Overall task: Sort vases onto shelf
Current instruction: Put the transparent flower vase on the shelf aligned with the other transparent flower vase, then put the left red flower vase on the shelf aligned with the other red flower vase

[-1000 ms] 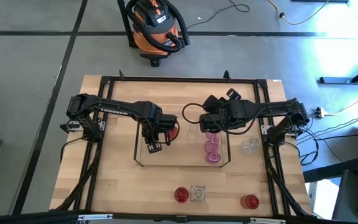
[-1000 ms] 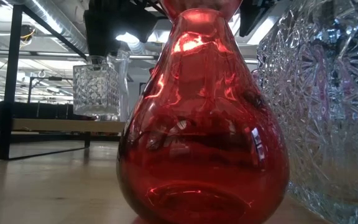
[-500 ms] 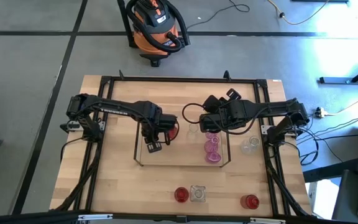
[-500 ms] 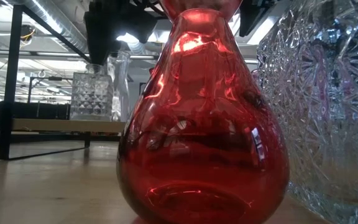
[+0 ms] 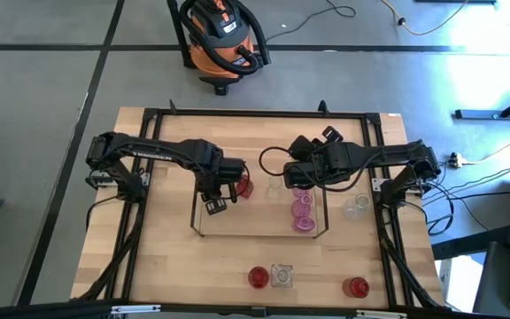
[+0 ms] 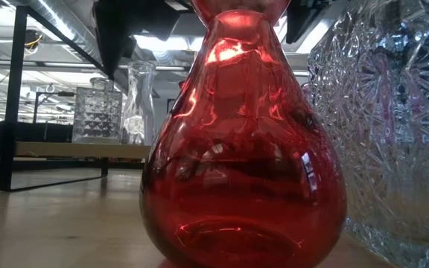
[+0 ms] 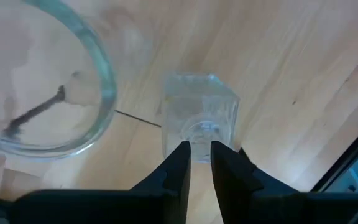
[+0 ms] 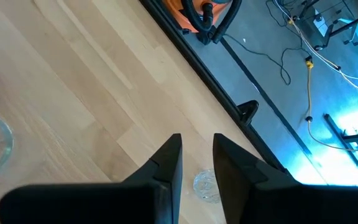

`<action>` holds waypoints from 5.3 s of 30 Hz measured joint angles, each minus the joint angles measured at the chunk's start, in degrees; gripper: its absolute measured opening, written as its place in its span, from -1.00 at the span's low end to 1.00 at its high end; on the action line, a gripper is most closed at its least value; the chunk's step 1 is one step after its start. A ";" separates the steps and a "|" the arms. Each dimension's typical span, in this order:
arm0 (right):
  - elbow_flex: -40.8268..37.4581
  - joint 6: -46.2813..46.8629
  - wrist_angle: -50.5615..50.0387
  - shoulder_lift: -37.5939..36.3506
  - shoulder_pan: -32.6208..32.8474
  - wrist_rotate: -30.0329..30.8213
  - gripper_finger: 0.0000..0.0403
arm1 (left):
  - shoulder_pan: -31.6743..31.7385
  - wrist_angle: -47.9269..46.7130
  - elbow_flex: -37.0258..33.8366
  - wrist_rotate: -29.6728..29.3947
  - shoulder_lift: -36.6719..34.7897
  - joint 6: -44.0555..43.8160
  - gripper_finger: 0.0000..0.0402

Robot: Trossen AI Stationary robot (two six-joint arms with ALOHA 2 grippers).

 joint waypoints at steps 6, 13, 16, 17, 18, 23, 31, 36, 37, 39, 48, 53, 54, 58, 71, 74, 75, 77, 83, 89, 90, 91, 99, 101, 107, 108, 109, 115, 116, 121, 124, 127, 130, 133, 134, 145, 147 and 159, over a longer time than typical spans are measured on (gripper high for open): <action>0.00 -0.19 1.26 0.00 0.00 0.02 -0.63 | -0.04 -0.65 0.09 -0.09 -2.02 -1.87 -0.72; 0.00 -0.13 1.30 0.00 0.00 0.00 -0.63 | -2.82 -0.34 0.20 -0.06 -4.42 -5.57 -0.74; 0.00 -0.10 1.30 0.00 0.00 -0.01 -0.63 | -5.26 0.94 0.15 -2.46 -4.35 -6.78 -0.86; 0.00 -0.09 1.30 0.00 0.00 -0.01 -0.63 | -6.03 2.09 0.16 -3.60 -4.41 -7.52 -0.91; 0.00 -0.08 1.31 0.00 0.00 -0.01 -0.63 | -6.72 3.18 0.17 -4.87 -4.41 -8.21 -0.95; 0.00 -0.01 1.32 0.00 0.00 -0.01 -0.63 | -8.23 2.60 0.12 -10.08 -4.39 -10.49 -0.99; 0.00 -0.04 1.32 0.00 0.00 -0.01 -0.63 | -9.48 3.15 -3.27 -9.93 -4.22 -10.66 -1.00; 0.00 -0.04 1.32 0.00 0.00 -0.01 -0.63 | -9.53 5.35 -5.52 -10.29 -4.22 -10.36 -1.00; 0.00 -0.04 1.32 0.00 0.00 -0.01 -0.63 | -9.53 5.75 -5.81 -10.31 -4.22 -10.12 -1.00; 0.00 -0.04 1.30 0.00 0.00 -0.01 -0.63 | -9.54 6.39 -6.41 -10.76 -4.22 -9.79 -1.00; 0.00 -0.04 1.30 0.00 0.02 -0.01 -0.63 | -9.51 9.16 -9.09 -10.72 -4.24 -8.79 -1.00; 0.00 -0.04 1.30 0.00 0.02 -0.01 -0.63 | -9.84 10.98 -10.22 -10.18 -4.24 -8.80 -1.00; 0.00 -0.04 1.30 0.00 0.02 -0.01 -0.63 | -9.84 11.00 -10.23 -10.25 -4.24 -8.80 -1.00; 0.00 -0.04 1.32 0.00 0.02 -0.02 -0.63 | -9.77 11.51 -10.27 -11.08 -4.24 -8.80 -1.00; 0.00 -0.06 1.32 0.00 0.02 -0.03 -0.63 | -8.87 13.76 -10.32 -13.67 -4.24 -9.16 -1.00; 0.00 -0.33 1.31 0.00 0.02 -0.01 -0.63 | -8.18 13.95 -10.32 -13.93 -4.24 -9.39 -1.00; 0.00 -0.38 1.32 0.00 0.02 -0.02 -0.63 | -7.94 13.95 -10.32 -13.99 -4.24 -9.39 -1.00; 0.00 -0.39 1.32 0.00 0.02 -0.02 -0.63 | -7.58 14.00 -10.32 -13.99 -4.24 -9.39 -1.00; 0.00 -0.42 1.31 0.00 0.02 -0.03 -0.63 | -7.39 14.24 -10.32 -13.99 -4.24 -9.55 -1.00; 0.00 -0.45 1.30 0.00 0.02 -0.02 -0.63 | -8.08 14.42 -10.32 -13.38 -4.67 -10.99 -1.00; 0.00 -0.45 1.32 0.00 0.02 -0.01 -0.63 | -8.20 14.57 -10.32 -13.46 -4.74 -11.25 -1.00; 0.00 -0.45 1.32 0.00 0.02 0.01 -0.63 | -8.24 14.59 -10.32 -13.51 -4.90 -11.59 -1.00; 0.00 -0.56 1.42 0.00 0.02 0.06 -0.63 | -8.17 14.96 -10.32 -16.49 -7.10 -12.85 -1.00; -0.02 -0.56 1.50 0.00 0.02 0.04 -0.63 | -8.14 14.66 -10.32 -16.85 -7.78 -13.20 -1.00; -0.02 -0.54 1.56 0.00 0.01 -0.02 -0.63 | -8.08 14.56 -10.17 -16.59 -11.39 -15.70 -1.00; -0.02 -0.54 1.56 0.00 0.01 -0.02 -0.63 | -8.47 14.52 -9.91 -16.46 -12.36 -16.41 -1.00; -0.02 -0.54 1.56 0.00 0.02 -0.17 -0.63 | -8.90 14.86 -9.45 -16.13 -13.26 -16.91 -1.00; -0.02 -0.62 1.91 0.00 0.02 -0.47 -0.63 | -13.59 23.77 -6.69 -6.16 -19.15 -13.51 -1.00; -0.02 -1.32 2.20 0.00 0.02 -0.47 -0.63 | -14.65 26.94 -6.69 -3.14 -19.85 -12.59 -1.00; -0.02 -6.06 4.17 0.00 0.02 -0.95 -0.63 | -21.74 40.11 -6.64 0.64 -19.14 -12.13 -1.00; -0.02 -7.85 4.18 0.00 0.02 -1.52 -0.63 | -24.98 41.60 -6.62 0.48 -15.49 -13.47 -1.00; -0.04 -9.42 4.05 -0.26 0.00 -2.80 -0.63 | -26.81 43.09 -6.64 0.60 -11.06 -17.45 -1.00; -0.07 -11.54 4.81 -1.22 0.02 -4.50 -0.63 | -27.28 48.88 -6.66 1.62 -6.92 -19.69 -1.00; -0.07 -13.82 5.05 -2.32 0.07 -5.98 -0.63 | -26.95 54.19 -6.67 0.80 -4.12 -21.02 -1.00; -0.07 -14.87 5.07 -2.57 0.07 -6.16 -0.63 | -26.69 54.57 -6.67 0.34 -3.44 -22.04 -1.00; -0.07 -18.18 4.24 -8.11 0.04 -6.03 -0.63 | -21.53 54.05 -6.71 1.79 -1.51 -27.99 -0.99; -0.07 -18.15 3.27 -9.30 0.04 -6.10 -0.63 | -20.57 54.32 -6.71 2.93 -1.51 -27.22 -0.94; -0.07 -13.79 0.67 -15.41 0.02 -4.88 -0.63 | -20.10 55.12 -6.95 3.88 -0.51 -27.58 -0.45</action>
